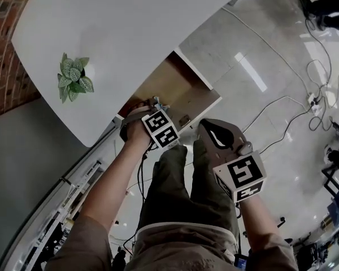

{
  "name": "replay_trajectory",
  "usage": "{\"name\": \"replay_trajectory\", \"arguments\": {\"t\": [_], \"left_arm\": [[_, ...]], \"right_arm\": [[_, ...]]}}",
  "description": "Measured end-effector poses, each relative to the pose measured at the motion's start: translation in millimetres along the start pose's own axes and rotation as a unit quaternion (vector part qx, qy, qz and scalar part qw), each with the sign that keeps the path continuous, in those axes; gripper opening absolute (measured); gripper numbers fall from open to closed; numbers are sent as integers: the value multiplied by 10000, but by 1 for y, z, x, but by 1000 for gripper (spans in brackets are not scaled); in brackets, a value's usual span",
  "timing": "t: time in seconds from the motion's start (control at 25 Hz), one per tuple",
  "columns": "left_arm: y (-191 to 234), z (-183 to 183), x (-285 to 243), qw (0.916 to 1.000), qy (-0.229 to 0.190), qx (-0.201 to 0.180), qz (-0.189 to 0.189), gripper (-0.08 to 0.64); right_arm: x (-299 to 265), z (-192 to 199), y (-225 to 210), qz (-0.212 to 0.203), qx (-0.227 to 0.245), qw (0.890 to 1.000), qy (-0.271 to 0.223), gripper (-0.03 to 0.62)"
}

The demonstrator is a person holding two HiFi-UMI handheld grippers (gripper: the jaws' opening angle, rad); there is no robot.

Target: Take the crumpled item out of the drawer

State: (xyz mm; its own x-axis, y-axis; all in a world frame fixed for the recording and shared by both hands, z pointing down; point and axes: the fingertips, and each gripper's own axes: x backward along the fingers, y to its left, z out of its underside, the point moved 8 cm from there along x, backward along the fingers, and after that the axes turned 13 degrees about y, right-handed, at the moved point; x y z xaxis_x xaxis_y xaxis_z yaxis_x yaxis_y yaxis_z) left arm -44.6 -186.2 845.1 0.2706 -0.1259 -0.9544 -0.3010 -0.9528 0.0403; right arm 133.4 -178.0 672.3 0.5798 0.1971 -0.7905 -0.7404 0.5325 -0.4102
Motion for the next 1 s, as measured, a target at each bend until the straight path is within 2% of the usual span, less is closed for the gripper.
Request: {"name": "replay_trajectory", "arguments": {"t": [0.24,0.36,0.72,1.0], "left_arm": [[-4,3,-26,9981,499,-359,-77,196],[-8,4,-35,9970,608,-459,-104,193],[-14,-4,-39,9963,477,-595,-386,65],[-15,4,-5,9983,167,-322,-449,46]], "right_arm": [[0,11,-14,111,-176,9998,57,28],[1,15,-17,115,-274,9996,5,28],[4,28,-19,125,-509,9986,-27,28],[24,18,-11,178,-433,9988,-142,28]]}}
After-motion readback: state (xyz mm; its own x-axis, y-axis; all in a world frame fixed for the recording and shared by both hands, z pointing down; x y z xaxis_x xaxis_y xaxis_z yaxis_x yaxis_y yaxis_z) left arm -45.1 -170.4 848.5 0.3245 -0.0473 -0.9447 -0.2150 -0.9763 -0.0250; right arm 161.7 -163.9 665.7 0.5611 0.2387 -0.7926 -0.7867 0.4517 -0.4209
